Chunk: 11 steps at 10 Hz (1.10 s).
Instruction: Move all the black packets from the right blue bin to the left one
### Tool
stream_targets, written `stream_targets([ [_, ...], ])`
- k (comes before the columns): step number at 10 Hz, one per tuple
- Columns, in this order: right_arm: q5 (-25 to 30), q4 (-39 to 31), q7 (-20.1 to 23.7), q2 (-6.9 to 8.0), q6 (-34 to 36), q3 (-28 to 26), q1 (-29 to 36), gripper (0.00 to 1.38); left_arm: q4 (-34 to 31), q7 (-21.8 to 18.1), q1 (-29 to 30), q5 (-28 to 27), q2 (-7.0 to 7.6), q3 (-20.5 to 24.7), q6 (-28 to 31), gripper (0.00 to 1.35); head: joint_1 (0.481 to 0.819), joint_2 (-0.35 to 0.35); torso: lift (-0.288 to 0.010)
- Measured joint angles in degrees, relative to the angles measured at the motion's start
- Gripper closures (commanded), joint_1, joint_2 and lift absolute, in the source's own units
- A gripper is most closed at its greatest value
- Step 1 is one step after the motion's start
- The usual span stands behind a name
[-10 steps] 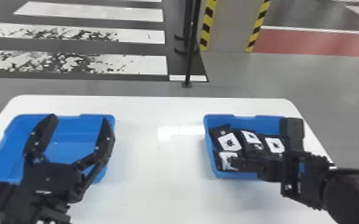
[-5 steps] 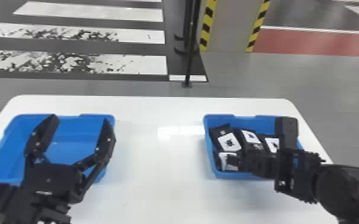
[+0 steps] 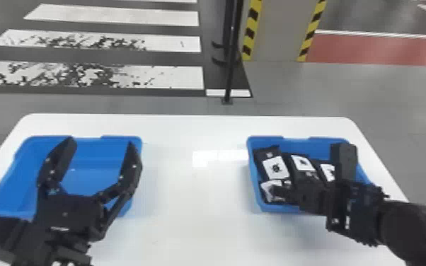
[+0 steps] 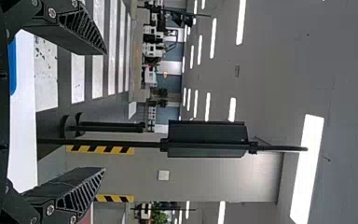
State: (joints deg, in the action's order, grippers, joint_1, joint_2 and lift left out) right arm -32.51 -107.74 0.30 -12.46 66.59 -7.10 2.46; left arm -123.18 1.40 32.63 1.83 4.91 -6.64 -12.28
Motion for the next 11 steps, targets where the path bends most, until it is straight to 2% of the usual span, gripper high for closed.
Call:
stream_targets([
  [2, -1.6, -0.9, -0.1, 0.41, -4.5, 0.1, 1.5, 1.17, 0.2, 0.0, 0.1, 0.0, -0.07, 0.1, -0.4, 0.15, 0.695, -0.065, -0.140],
  [6, -8.0, -7.0, 0.0, 0.61, -11.7, -0.7, 6.2, 1.18, 0.4, 0.0, 0.1, 0.1, -0.17, 0.2, -0.9, 0.15, 0.695, -0.036, -0.140],
  [9, -9.8, -11.9, -0.2, 0.60, -12.9, -2.7, 9.4, 1.18, 0.6, 0.0, 0.3, 0.1, -0.25, 0.3, -1.3, 0.15, 0.695, -0.040, -0.140],
  [11, -10.8, -20.1, -0.7, 0.60, -11.9, -4.4, 13.6, 1.18, 0.6, 0.0, 0.3, 0.1, -0.27, 0.4, -1.4, 0.15, 0.695, -0.040, -0.140],
])
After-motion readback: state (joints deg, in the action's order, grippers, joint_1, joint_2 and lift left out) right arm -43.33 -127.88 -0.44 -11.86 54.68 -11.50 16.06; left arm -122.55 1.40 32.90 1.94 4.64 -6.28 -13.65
